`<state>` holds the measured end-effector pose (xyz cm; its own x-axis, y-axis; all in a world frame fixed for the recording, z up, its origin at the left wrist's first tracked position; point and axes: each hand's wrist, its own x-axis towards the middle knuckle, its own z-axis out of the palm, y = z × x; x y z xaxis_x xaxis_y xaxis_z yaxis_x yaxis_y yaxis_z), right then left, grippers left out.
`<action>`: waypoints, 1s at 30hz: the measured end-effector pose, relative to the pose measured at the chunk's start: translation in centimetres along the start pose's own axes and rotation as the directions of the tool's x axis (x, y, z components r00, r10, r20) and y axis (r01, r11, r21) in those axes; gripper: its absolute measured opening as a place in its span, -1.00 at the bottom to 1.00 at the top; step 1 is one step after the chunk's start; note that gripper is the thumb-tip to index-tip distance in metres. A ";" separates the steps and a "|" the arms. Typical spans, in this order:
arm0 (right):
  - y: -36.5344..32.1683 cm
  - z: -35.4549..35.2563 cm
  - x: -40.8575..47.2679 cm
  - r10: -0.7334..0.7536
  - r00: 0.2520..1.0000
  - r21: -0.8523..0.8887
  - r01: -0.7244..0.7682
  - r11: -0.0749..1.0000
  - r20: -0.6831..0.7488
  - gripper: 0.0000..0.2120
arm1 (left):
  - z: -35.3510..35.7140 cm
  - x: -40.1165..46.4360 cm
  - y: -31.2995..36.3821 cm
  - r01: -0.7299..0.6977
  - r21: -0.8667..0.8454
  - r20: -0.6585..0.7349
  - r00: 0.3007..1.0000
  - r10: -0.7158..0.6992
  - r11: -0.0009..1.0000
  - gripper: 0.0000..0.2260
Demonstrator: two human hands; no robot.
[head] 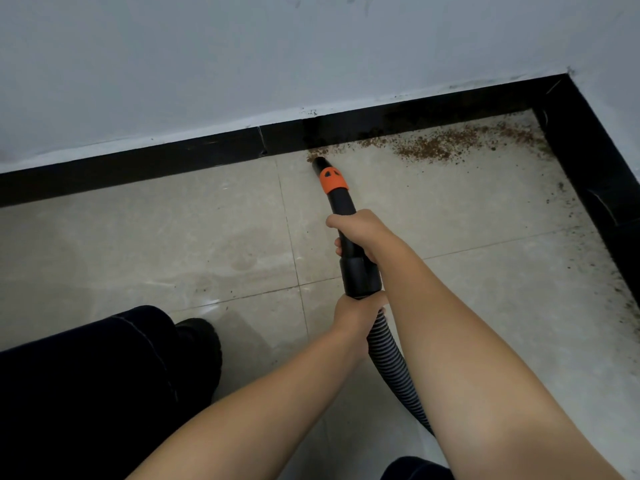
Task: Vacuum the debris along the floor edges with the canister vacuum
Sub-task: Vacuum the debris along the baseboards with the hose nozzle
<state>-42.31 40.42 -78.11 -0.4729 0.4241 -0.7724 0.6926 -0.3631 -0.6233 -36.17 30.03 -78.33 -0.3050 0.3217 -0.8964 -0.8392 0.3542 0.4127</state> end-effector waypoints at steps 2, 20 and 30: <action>0.0 0.2 0.2 -0.005 1.000 0.028 0.005 1.000 -0.003 -0.87 | -0.3 0.1 0.1 -0.025 0.031 -0.009 1.000 0.026 0.999 -0.92; -1.7 -7.3 2.8 0.048 0.974 0.168 -0.010 0.986 -0.220 -0.73 | 5.3 3.3 2.9 -0.048 0.215 0.076 0.997 0.032 0.976 -0.86; -2.0 -4.1 2.4 0.000 0.989 0.101 0.016 0.995 -0.149 -0.77 | 3.0 3.2 2.3 -0.044 0.143 0.027 0.999 0.041 0.989 -0.82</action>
<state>-42.62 45.53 -78.17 -0.3869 0.5429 -0.7454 0.6263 -0.4385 -0.6445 -37.71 34.55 -79.78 -0.3269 0.3595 -0.8740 -0.7520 0.4612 0.4709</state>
